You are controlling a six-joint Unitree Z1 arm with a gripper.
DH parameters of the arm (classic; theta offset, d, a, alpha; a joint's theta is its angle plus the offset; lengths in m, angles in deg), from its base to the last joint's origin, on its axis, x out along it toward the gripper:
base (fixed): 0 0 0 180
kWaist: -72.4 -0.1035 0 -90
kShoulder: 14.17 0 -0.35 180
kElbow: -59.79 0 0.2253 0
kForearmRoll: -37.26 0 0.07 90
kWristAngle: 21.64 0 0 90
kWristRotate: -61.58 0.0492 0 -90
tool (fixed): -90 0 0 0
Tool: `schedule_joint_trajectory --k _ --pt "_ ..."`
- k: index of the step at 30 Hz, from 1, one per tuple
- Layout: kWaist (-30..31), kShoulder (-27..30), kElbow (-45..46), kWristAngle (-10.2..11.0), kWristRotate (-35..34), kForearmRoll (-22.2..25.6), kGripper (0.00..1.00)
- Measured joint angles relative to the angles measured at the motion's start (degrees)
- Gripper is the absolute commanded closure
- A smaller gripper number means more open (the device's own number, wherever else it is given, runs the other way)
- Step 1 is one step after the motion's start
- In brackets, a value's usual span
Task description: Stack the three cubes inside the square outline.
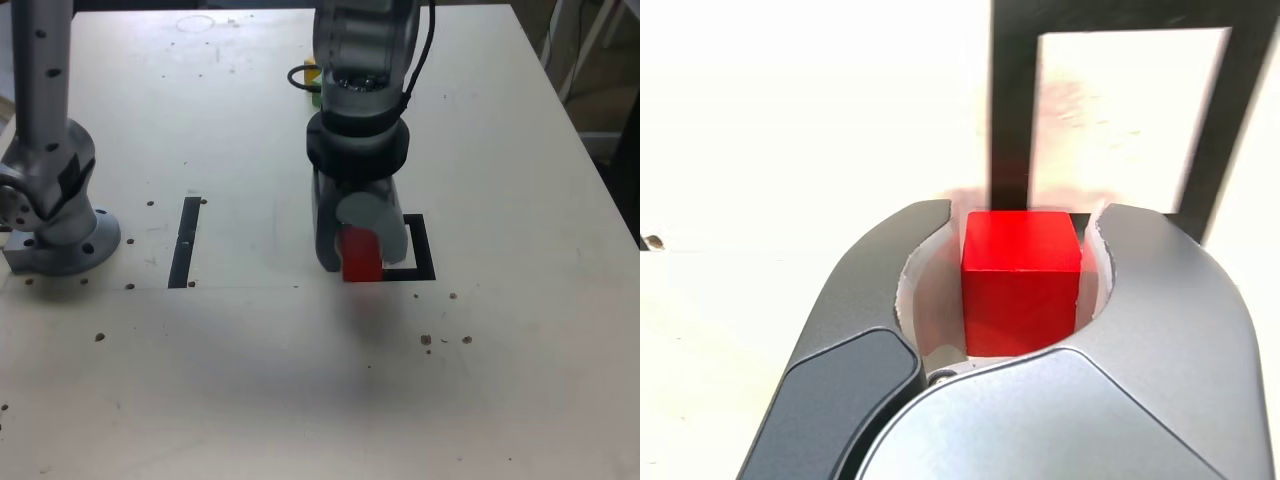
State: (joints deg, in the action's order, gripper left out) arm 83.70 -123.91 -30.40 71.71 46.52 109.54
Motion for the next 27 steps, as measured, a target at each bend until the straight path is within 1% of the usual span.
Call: schedule_joint_trajectory --k 6,16,19,27 --pt "-2.11 0.41 -1.96 0.37 1.35 1.07 0.81" --pt "-5.95 -1.73 -2.35 1.56 3.73 -0.06 0.81" --pt "-7.25 -2.98 -3.12 1.59 4.62 -0.31 0.81" --pt "-8.04 -5.56 -4.56 1.16 5.64 -0.21 0.78"
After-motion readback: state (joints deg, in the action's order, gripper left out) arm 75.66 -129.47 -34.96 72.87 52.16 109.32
